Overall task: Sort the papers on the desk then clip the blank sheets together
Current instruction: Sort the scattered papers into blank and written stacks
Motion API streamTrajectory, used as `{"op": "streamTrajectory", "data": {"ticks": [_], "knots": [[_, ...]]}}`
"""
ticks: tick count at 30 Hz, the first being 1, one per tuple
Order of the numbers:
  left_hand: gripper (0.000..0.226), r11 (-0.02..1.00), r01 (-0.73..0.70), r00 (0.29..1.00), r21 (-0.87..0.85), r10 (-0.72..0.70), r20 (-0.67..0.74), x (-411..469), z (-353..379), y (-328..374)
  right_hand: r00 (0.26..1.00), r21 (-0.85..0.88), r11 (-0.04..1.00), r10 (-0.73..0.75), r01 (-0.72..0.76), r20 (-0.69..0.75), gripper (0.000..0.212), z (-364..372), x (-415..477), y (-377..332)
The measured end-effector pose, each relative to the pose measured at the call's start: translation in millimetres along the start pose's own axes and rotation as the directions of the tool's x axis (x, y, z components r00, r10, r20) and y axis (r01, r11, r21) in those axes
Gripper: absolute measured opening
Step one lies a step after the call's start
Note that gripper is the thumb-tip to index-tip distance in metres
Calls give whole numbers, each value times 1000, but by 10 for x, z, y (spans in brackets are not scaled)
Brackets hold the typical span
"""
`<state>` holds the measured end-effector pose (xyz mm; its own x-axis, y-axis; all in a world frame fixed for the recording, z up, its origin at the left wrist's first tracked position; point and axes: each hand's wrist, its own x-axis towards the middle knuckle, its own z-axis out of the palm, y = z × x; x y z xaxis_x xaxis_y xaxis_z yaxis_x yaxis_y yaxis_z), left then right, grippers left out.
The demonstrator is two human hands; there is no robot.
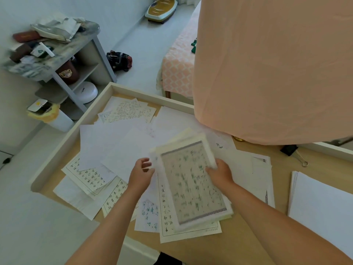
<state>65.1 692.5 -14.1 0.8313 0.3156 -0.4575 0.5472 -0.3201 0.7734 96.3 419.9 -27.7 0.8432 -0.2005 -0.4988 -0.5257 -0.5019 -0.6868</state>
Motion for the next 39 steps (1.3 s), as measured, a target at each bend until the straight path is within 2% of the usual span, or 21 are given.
{"op": "streamTrajectory", "data": {"ticks": [2, 4, 6, 9, 13, 15, 16, 18, 20, 24, 29, 32, 35, 36, 37, 38, 39], "knots": [[51, 992, 46, 999, 116, -46, -5, 87, 92, 4, 996, -26, 1000, 6, -8, -91, 23, -72, 91, -20], [64, 975, 116, 993, 190, -117, -5, 101, 203, -1, 995, -76, 997, -12, 4, -102, 16, -81, 161, -88], [76, 965, 125, 992, 230, -128, 0, 64, 300, -17, 999, -152, 988, 10, -15, -37, 30, -1, 219, -154], [86, 978, 133, 989, 158, -141, 39, 15, 350, -51, 994, -276, 957, 102, -85, 48, 62, 199, 216, -258], [88, 976, 213, 974, -43, -208, 87, 19, 251, -84, 974, -152, 964, 226, -218, 36, 71, 396, 142, -346], [82, 956, 273, 958, -103, -260, 120, 64, 187, -104, 962, -175, 948, 272, -265, 19, 64, 432, 119, -327], [74, 943, 301, 948, -140, -281, 146, 92, 162, -115, 966, -195, 948, 259, -251, 11, 53, 431, 114, -296], [47, 918, 347, 926, -191, -304, 224, 131, 135, -110, 978, -177, 963, 208, -205, -3, 32, 376, 69, -247], [14, 930, 336, 916, -152, -285, 280, 108, 122, -68, 986, -58, 984, 169, -170, -10, 28, 277, 26, -190], [16, 958, 261, 919, -120, -208, 335, 67, 169, -34, 988, 163, 975, 154, -148, -23, 23, 15, -74, -71], [16, 945, 276, 905, -177, -193, 379, 6, 344, 62, 984, 199, 967, 170, -156, -53, 15, -214, -208, 148], [11, 957, 242, 922, -159, -176, 346, -12, 507, 143, 976, 270, 945, 208, -185, -60, 13, -347, -268, 281], [21, 940, 320, 855, -121, -232, 463, -57, 665, 289, 972, 347, 910, 234, -226, 20, 21, -512, -336, 423], [39, 940, 333, 828, -71, -255, 500, -76, 737, 326, 972, 361, 903, 227, -231, 54, 24, -567, -361, 464], [61, 952, 307, 816, -4, -261, 515, -77, 818, 338, 973, 369, 900, 216, -231, 82, 28, -614, -374, 518], [73, 966, 251, 829, 52, -243, 504, -91, 887, 363, 973, 378, 897, 206, -229, 103, 31, -655, -384, 563], [68, 982, 177, 857, 70, -189, 480, -126, 949, 420, 973, 393, 890, 200, -231, 117, 33, -695, -392, 604]]}}
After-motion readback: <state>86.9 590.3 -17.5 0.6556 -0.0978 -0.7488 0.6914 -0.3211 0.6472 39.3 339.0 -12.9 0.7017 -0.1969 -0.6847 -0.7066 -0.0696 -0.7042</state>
